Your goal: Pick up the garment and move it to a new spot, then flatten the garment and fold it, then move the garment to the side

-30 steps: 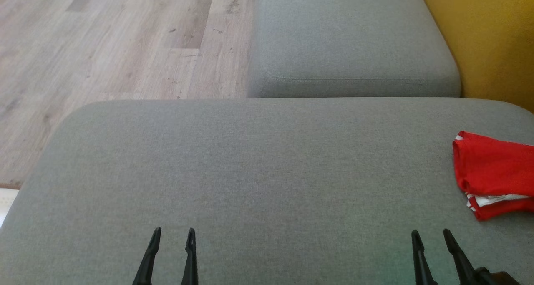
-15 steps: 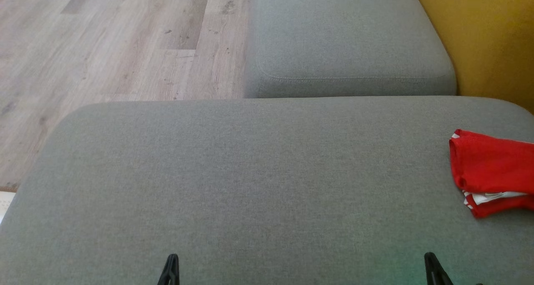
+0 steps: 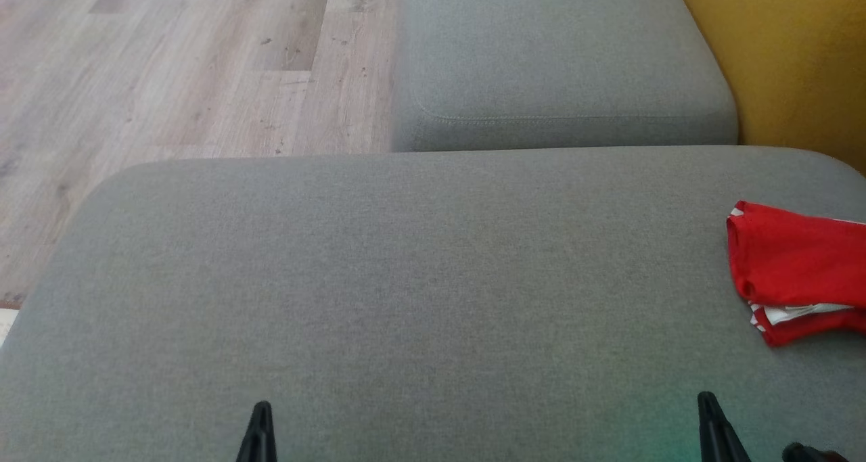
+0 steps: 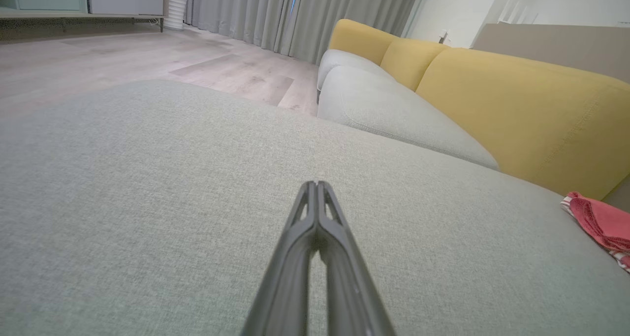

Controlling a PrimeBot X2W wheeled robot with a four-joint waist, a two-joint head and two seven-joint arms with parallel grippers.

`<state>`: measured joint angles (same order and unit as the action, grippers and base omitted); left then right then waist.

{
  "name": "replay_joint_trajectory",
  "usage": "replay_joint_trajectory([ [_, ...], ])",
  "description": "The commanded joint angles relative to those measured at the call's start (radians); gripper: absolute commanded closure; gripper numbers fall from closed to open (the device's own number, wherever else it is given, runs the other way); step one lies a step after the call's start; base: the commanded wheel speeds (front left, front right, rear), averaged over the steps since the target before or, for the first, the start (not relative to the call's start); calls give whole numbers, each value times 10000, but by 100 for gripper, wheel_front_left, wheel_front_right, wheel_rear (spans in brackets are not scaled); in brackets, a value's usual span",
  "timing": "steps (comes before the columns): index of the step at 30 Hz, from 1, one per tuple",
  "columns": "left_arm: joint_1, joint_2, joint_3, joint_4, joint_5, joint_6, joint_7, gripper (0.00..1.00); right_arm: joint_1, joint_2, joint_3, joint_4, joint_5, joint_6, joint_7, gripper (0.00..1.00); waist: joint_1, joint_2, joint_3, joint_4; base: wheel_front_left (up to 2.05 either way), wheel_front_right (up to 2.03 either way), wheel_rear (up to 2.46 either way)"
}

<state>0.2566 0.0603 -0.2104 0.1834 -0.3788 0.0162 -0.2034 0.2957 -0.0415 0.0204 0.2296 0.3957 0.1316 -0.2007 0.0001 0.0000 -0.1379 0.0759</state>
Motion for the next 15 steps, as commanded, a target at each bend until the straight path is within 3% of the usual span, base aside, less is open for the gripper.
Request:
replay_joint_trajectory([
  [1,-485,81,218,-265,-297,-99,23,100,-454,-103,-53,-281,303,-2,33,100,-1,0,19,-11,0,0,0],
  [15,-913,139,510,-140,-2010,-287,355,100,-931,-152,-156,-227,1954,-3,394,100,-1,0,206,-111,0,0,0],
])
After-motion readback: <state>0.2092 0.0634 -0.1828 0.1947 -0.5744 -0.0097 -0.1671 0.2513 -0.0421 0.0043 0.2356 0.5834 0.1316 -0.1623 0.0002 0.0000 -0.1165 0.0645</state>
